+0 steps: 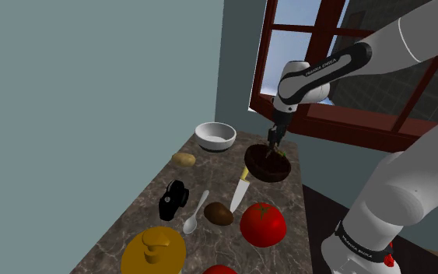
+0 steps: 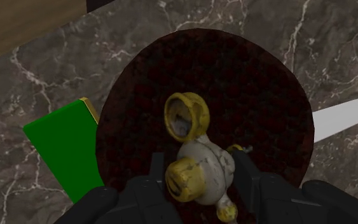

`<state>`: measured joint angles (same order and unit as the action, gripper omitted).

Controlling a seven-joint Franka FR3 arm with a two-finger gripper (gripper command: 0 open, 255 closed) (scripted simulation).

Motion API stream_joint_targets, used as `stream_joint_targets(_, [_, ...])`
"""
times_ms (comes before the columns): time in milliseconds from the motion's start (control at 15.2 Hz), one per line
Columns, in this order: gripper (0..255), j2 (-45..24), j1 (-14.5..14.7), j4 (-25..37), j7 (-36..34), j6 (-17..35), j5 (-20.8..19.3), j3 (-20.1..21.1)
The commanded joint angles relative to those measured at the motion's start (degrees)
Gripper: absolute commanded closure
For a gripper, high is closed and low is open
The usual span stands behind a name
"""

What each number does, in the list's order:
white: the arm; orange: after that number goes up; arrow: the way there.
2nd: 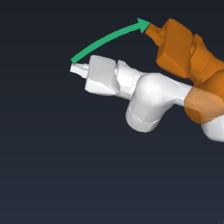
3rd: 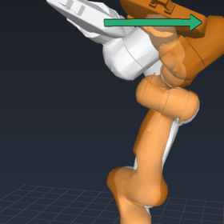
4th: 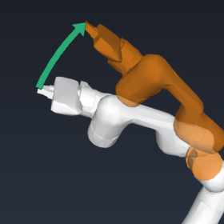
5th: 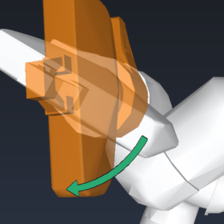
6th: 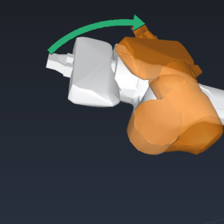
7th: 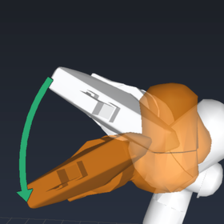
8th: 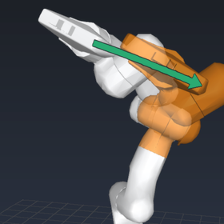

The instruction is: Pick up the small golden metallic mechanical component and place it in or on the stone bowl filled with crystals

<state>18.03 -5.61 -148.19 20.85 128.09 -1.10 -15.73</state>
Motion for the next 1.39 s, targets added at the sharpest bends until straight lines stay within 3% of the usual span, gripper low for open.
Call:
stream_joint_targets(0, [255, -0.3, 0.0, -0.3, 0.0, -0.2, 0.0, 0.0])
stream_joint_targets(132, [255, -0.3, 0.0, -0.3, 0.0, -0.2, 0.0, 0.0])
stream_joint_targets(198, [0, -0.3, 0.0, -0.4, 0.0, -0.1, 0.0, 0.0])
stream_joint_targets(528, [0, -0.3, 0.0, -0.3, 0.0, -0.2, 0.0, 0.0])
stream_joint_targets(792, [0, 3.6, -0.4, 4.3, -0.7, -8.5, -0.8, 0.5])
stream_joint_targets(1320, [0, 3.6, -0.4, 4.3, -0.7, -8.5, -0.8, 0.5])
